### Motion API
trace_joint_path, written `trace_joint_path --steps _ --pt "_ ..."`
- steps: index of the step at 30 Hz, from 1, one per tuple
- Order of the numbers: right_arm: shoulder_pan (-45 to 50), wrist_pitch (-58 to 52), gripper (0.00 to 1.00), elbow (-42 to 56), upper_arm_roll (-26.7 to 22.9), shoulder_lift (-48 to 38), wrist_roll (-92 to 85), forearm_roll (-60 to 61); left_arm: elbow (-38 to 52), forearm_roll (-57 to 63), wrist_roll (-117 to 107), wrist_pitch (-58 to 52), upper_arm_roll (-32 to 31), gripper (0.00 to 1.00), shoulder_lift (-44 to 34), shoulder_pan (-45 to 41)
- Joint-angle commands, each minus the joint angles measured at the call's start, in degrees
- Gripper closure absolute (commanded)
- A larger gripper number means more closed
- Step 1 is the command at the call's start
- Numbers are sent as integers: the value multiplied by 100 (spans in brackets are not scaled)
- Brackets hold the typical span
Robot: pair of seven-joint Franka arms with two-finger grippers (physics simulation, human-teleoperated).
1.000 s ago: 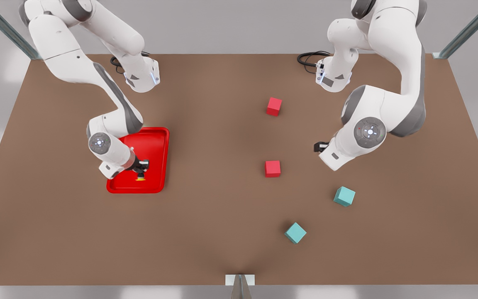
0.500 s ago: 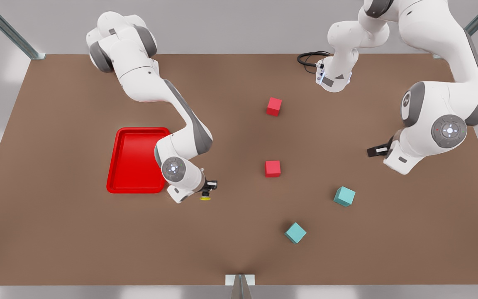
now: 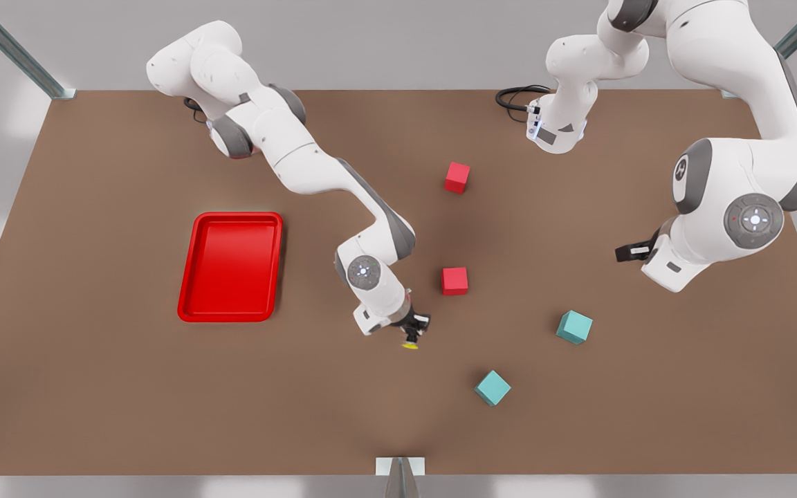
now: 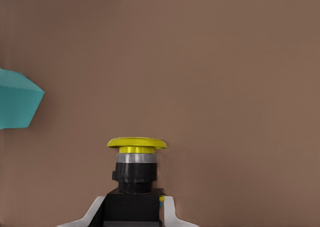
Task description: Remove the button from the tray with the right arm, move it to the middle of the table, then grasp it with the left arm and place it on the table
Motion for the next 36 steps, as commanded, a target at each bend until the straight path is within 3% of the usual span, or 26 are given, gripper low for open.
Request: trace_joint_path --steps 1,9,10,11,16,18,21,23,24,27,30,32,33,36 --pt "109 1647 54 36 17 119 2457 -16 0 15 289 17 -20 0 -11 -18" --pt "346 1771 48 168 482 278 3038 -7 -9 15 272 17 -91 0 15 -9" --pt "346 1762 4 168 562 278 3038 -7 -9 15 272 35 -91 0 15 -9" --pt "337 1736 0 168 562 269 3038 -7 -9 15 263 26 -91 0 15 -9" --pt "65 1068 0 142 553 23 3002 -7 9 -12 202 52 -170 0 24 -27" --pt "-761 233 0 -261 931 -846 2142 -77 35 -47 166 219 -178 0 59 -360" --pt "-2412 -390 0 -2817 1537 -2849 368 -498 1255 -522 -562 246 -214 0 814 -1414" --pt "-3652 -1331 0 -4840 1502 -4503 -2225 -1210 1468 -522 -1011 474 -214 0 1043 -1969" --pt "-4188 -1902 0 -5289 1450 -4969 -3324 -1763 1468 -662 -1002 614 -214 0 1122 -2013" --pt "-5516 -3379 0 -4393 1511 -5391 -4187 -2459 1477 -671 -1003 1405 -196 0 1500 -2180" --pt "-5526 -4469 0 -4297 1749 -6094 -4187 -2415 1925 -636 -1011 1933 -126 0 2098 -2127" --pt "-5560 -4628 0 -4025 1713 -5770 -4424 -2397 2013 -636 -1011 2329 6 0 2274 -2153" --pt "-5683 -4663 0 -3366 1704 -5181 -4442 -2459 2180 -636 -1003 2346 15 0 2379 -2145" --pt "-5763 -4628 0 -3092 1757 -5031 -4328 -2424 2189 -645 -1011 2452 41 0 2467 -2189"
